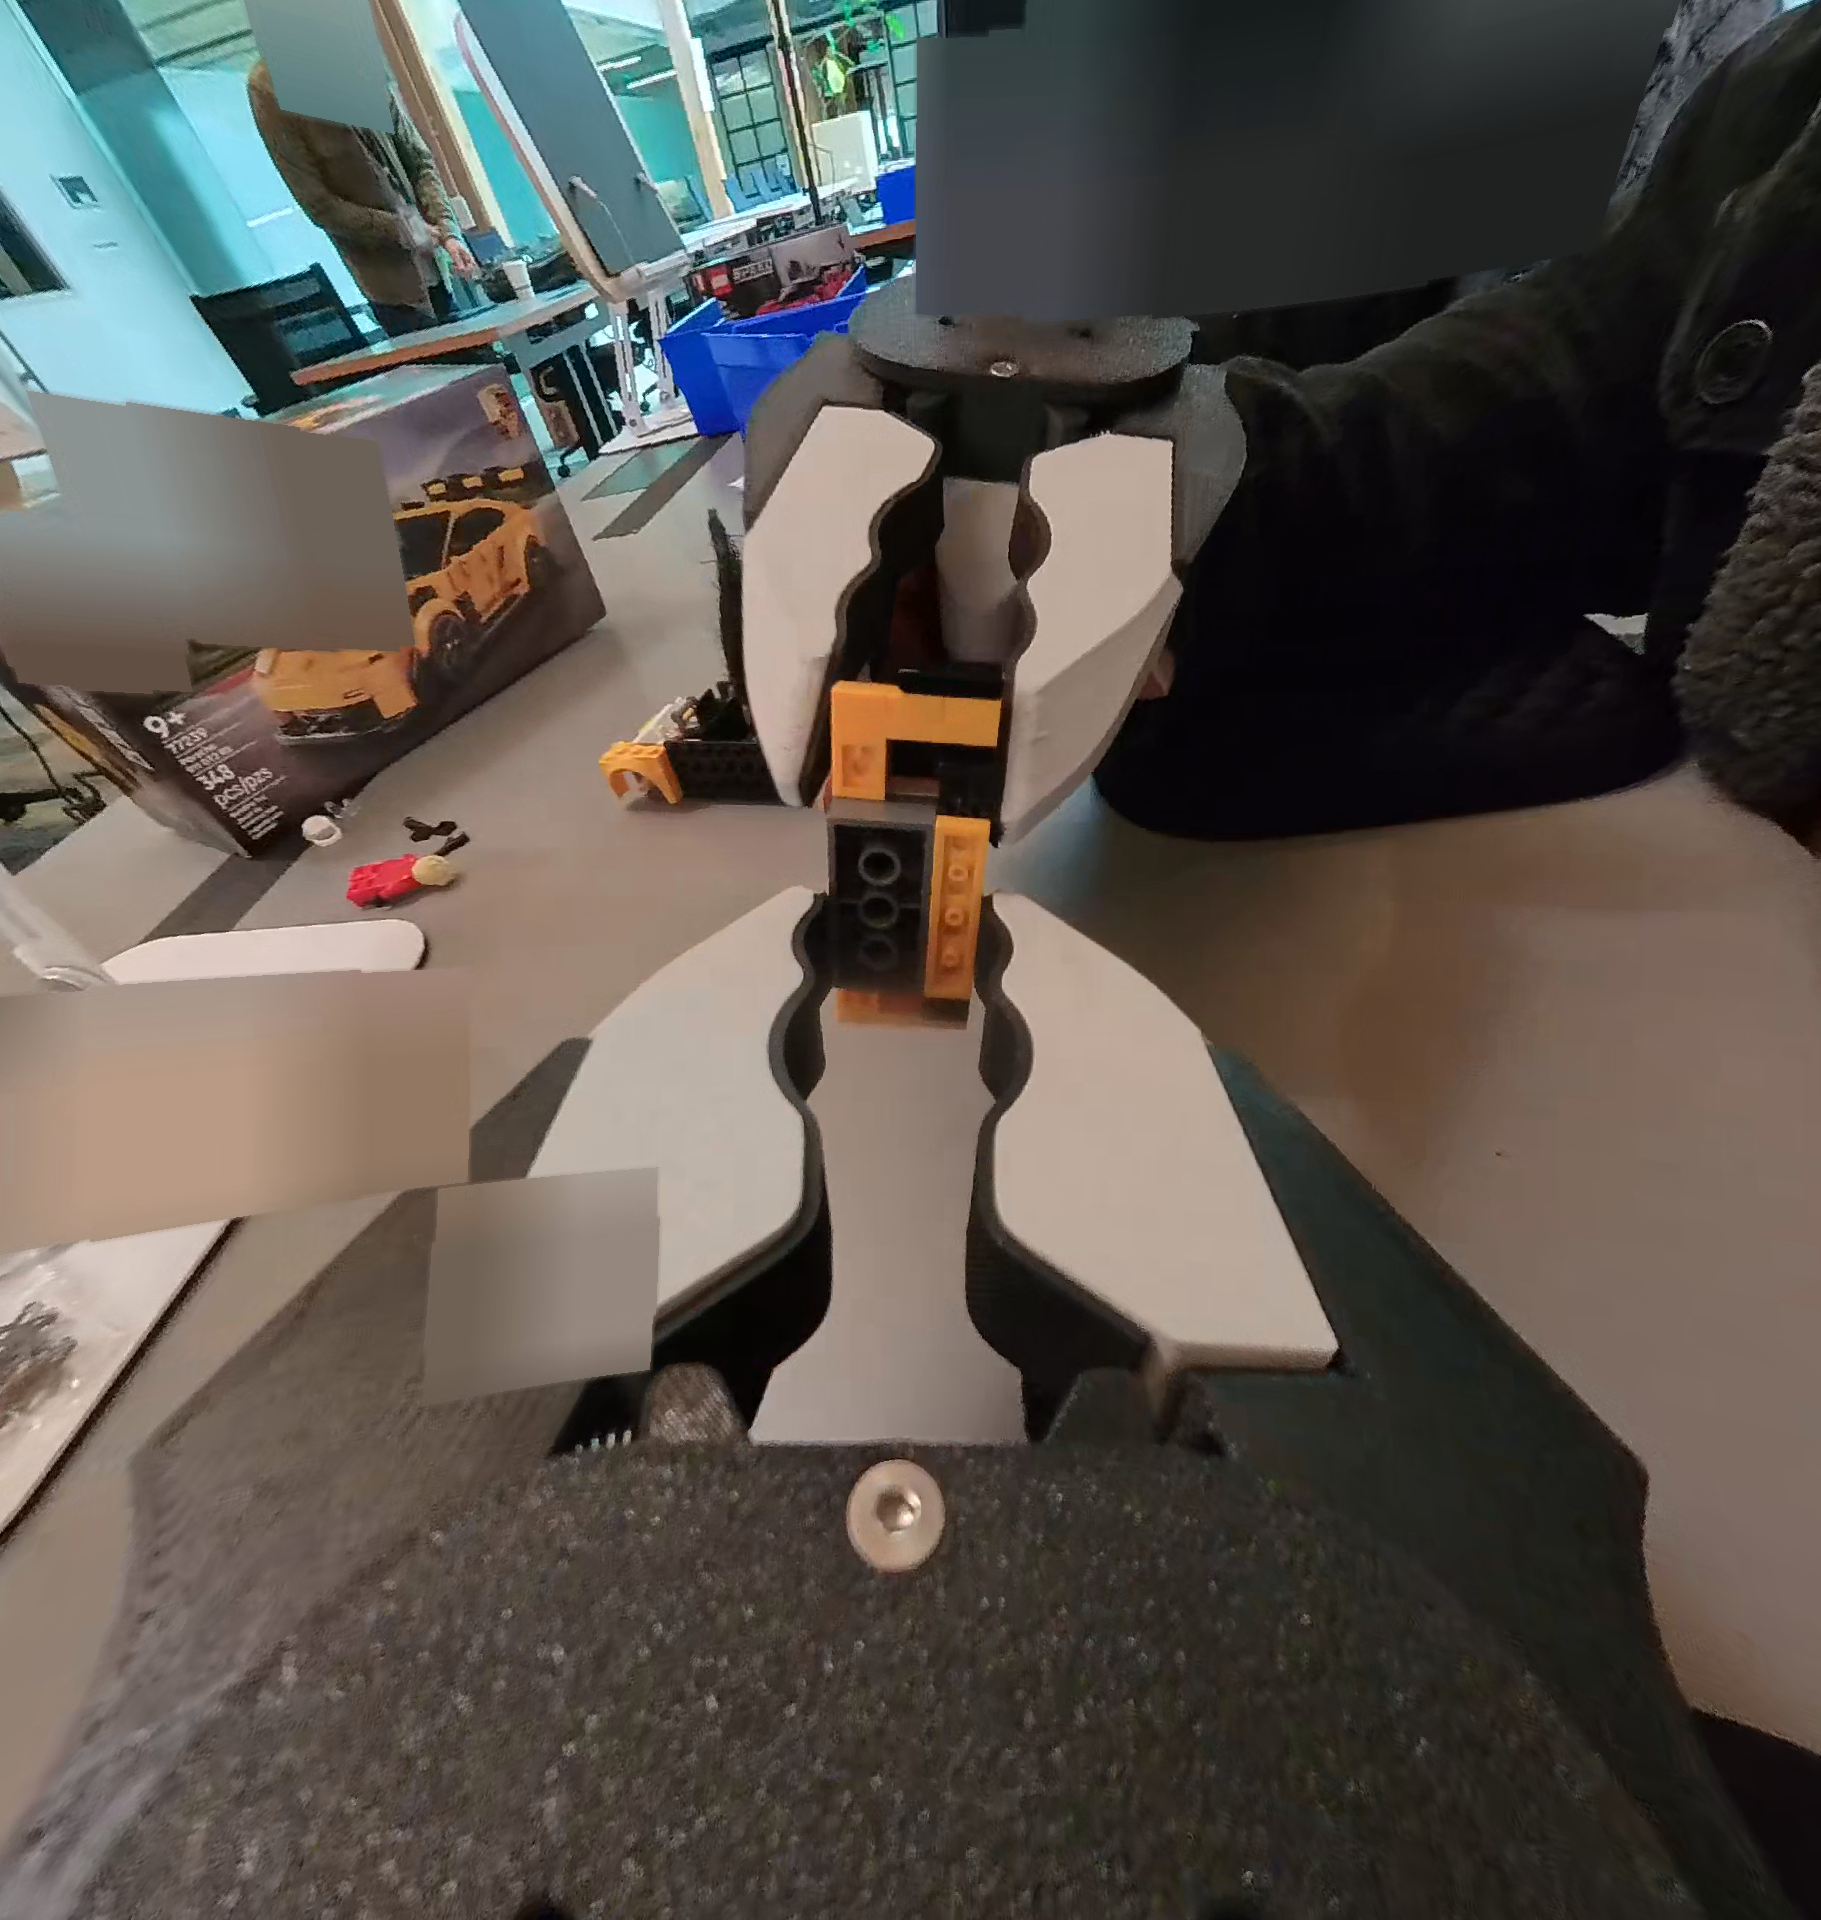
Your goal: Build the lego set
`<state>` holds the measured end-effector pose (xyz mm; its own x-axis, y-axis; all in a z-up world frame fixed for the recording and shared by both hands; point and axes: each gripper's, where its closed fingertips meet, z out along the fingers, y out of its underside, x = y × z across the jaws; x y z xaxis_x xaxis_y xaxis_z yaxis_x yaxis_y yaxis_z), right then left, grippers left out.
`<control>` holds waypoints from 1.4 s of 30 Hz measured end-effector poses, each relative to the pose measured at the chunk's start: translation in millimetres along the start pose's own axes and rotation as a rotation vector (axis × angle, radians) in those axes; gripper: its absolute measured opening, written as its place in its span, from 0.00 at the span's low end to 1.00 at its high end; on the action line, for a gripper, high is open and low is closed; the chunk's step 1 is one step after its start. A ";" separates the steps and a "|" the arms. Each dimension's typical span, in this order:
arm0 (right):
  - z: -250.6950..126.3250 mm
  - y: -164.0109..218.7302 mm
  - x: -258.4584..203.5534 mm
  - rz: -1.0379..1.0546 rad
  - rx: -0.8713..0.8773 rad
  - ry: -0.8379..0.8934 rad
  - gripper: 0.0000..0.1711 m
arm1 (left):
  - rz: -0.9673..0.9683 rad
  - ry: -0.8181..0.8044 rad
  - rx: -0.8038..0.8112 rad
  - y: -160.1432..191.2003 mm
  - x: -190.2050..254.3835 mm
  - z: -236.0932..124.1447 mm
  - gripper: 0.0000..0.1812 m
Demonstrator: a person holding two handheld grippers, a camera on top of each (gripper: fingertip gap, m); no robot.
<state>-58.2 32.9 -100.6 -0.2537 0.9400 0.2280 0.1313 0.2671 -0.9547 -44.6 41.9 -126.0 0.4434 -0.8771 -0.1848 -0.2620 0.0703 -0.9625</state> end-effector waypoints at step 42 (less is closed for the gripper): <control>14.0 63.1 15.9 -0.320 -0.395 0.182 0.16 | 0.152 -0.108 -0.166 20.4 -10.0 3.3 0.13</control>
<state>-67.4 61.7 -159.9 -0.1748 0.8111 0.5582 0.4338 0.5724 -0.6958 -51.6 53.7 -144.5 0.4751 -0.8059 -0.3534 -0.4654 0.1107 -0.8781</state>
